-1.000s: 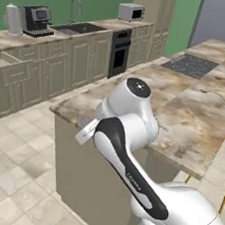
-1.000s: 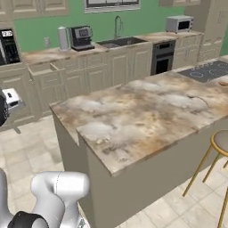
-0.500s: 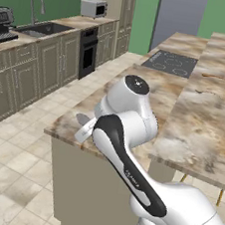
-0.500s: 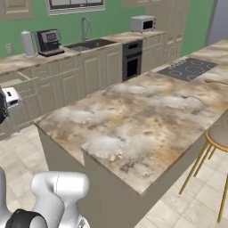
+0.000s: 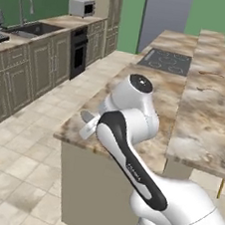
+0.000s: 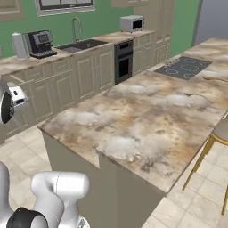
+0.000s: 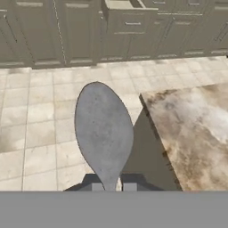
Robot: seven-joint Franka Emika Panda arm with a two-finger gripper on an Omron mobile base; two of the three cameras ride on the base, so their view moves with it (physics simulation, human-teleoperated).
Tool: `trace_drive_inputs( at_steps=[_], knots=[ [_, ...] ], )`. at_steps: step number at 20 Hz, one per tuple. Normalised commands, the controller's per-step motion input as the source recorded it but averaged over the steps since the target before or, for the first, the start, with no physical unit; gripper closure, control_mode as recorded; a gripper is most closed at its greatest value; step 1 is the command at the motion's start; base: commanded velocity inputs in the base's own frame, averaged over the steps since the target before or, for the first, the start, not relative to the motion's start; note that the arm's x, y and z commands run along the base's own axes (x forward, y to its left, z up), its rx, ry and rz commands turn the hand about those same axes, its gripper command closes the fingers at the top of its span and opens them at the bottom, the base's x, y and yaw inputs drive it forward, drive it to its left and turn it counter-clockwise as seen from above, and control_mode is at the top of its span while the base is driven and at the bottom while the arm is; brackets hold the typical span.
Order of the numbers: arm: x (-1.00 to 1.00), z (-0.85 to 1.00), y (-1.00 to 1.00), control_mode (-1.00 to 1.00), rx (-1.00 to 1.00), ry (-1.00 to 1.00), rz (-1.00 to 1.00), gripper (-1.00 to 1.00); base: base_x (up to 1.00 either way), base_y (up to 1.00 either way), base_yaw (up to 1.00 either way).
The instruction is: Pick up the metallic utensils from the counter and place them in the open drawer. Make sure not to pick up any wooden utensils.
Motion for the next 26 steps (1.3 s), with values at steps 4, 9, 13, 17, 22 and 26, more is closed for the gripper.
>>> trace_drive_inputs(
  at_steps=[4,9,13,17,22,26],
  knots=[
    [0.00,0.00,0.00,1.00,0.00,0.00,0.00,1.00,-0.55,1.00,0.47],
    [0.00,0.00,0.00,1.00,0.00,0.00,0.00,1.00,0.23,1.00,0.21],
    [0.00,0.00,0.00,1.00,0.00,0.00,0.00,1.00,1.00,1.00,-0.11],
    [0.00,0.00,0.00,1.00,0.00,0.00,0.00,1.00,1.00,1.00,-0.23],
    [0.00,0.00,0.00,1.00,0.00,0.00,0.00,1.00,1.00,1.00,-0.26],
    [0.00,0.00,0.00,1.00,0.00,0.00,0.00,1.00,1.00,1.00,-0.30]
  ],
)
